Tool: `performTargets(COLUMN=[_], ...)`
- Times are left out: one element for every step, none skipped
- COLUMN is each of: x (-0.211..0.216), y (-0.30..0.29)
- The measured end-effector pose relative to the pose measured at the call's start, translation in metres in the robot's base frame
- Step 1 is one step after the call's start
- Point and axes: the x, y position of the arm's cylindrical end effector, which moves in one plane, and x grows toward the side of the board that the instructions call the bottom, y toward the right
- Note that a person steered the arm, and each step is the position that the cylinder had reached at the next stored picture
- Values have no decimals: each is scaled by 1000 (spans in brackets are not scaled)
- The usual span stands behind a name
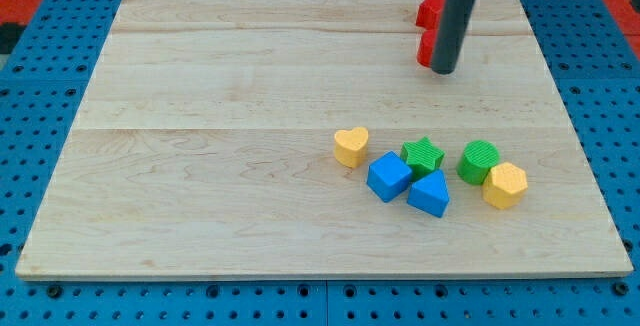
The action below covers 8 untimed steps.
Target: Push the yellow hexagon close to the blue triangle
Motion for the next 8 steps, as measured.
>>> performTargets(x=[0, 2, 8, 33, 67, 91, 117, 158], y=[5, 5, 3, 15, 66, 71, 70, 70])
